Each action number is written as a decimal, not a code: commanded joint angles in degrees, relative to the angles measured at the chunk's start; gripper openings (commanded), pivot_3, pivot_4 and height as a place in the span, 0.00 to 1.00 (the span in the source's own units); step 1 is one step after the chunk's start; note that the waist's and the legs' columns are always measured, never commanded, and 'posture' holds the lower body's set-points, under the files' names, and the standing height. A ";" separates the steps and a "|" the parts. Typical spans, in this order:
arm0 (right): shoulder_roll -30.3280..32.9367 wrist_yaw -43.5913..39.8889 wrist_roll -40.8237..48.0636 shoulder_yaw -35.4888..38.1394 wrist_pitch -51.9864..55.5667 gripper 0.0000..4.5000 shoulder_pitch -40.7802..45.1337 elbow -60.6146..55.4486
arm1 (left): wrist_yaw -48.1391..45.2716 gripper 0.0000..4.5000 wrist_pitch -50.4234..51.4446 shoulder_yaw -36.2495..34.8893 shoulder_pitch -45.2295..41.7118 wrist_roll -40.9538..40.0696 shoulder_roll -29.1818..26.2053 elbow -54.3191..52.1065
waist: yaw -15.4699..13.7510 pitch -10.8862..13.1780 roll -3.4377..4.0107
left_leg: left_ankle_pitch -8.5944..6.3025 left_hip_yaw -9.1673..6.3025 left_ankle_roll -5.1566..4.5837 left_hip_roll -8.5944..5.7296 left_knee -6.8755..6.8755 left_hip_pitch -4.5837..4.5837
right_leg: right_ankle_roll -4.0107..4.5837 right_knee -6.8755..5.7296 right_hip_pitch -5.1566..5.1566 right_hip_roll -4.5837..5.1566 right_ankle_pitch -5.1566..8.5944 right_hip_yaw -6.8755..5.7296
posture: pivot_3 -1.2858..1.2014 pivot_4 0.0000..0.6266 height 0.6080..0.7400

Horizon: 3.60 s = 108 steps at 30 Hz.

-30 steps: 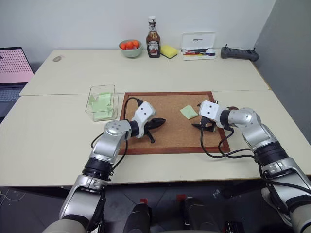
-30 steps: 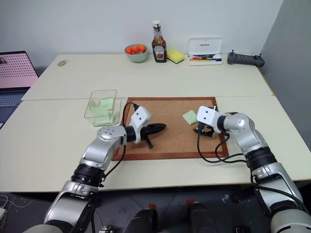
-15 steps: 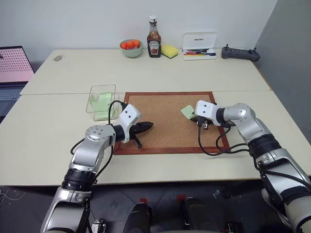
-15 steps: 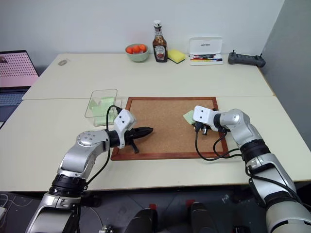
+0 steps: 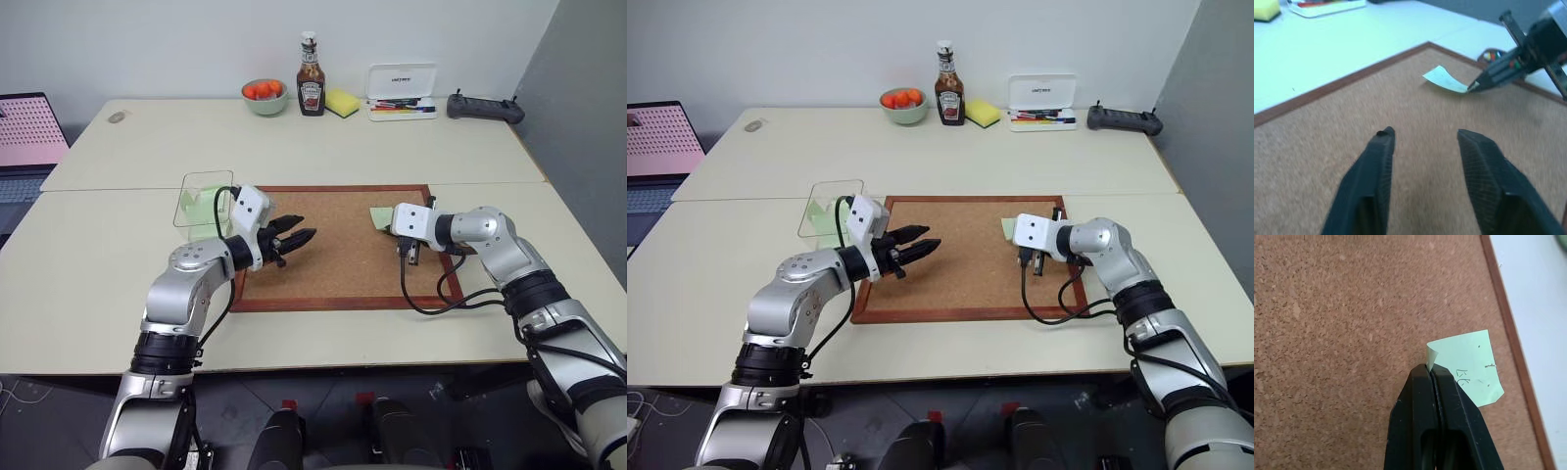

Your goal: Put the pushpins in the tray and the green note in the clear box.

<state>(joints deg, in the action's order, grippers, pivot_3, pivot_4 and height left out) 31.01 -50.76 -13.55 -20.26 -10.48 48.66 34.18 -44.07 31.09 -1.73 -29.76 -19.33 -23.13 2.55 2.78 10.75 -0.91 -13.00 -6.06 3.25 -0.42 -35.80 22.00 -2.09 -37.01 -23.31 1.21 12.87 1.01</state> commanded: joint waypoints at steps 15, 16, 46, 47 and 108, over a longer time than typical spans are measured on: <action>2.23 9.20 -6.54 0.10 -14.85 0.00 -1.48 -6.58 | 11.60 0.98 9.25 -4.95 -14.65 -8.51 14.89 13.97 | -0.48 0.04 -0.08 | 0.01 0.01 0.02 -0.04 -0.05 0.02 | -0.02 0.00 0.01 0.02 -0.01 0.01 | 0.52 0.24 1.00; 2.17 9.21 -6.60 0.03 -14.89 0.00 -1.69 -7.06 | 12.02 0.98 8.86 -5.09 -15.40 -8.29 15.49 15.50 | -0.51 0.04 -0.08 | 0.01 0.00 0.03 -0.04 -0.04 0.02 | -0.02 0.00 0.01 0.02 -0.01 0.01 | 0.52 0.24 1.00; 1.32 9.21 -5.98 0.63 -11.53 0.00 -3.67 -12.76 | 11.19 0.11 3.01 -9.39 -24.92 -8.35 21.83 35.82 | -0.67 0.06 -0.11 | 0.02 0.00 0.05 -0.06 -0.06 0.04 | -0.04 0.01 0.00 0.02 -0.02 0.00 | 0.52 0.24 1.00; 1.28 9.22 -5.96 0.65 -11.48 0.00 -3.71 -12.84 | 11.09 0.07 3.10 -9.40 -24.89 -8.33 21.82 35.81 | -0.66 0.06 -0.11 | 0.02 0.00 0.05 -0.06 -0.06 0.03 | -0.04 0.01 0.00 0.02 -0.02 0.00 | 0.52 0.24 1.00; -5.28 -4.93 24.97 8.35 33.44 0.94 -5.70 -42.32 | 25.60 0.00 -14.49 -0.63 -10.36 22.98 -12.28 18.53 | -1.02 0.08 -0.13 | 0.03 -0.06 0.06 0.00 -0.04 0.14 | -0.01 -0.04 -0.14 0.03 -0.02 -0.07 | 0.52 0.24 1.00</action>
<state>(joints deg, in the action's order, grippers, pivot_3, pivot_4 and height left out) 25.49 -55.26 10.09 -13.47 22.59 41.71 -5.74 -19.52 18.22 -1.47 -38.49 2.84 -35.14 21.32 1.75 10.83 -1.04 -12.98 -6.12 3.31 -0.42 -35.84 22.14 -2.11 -37.06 -23.46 1.23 12.85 0.94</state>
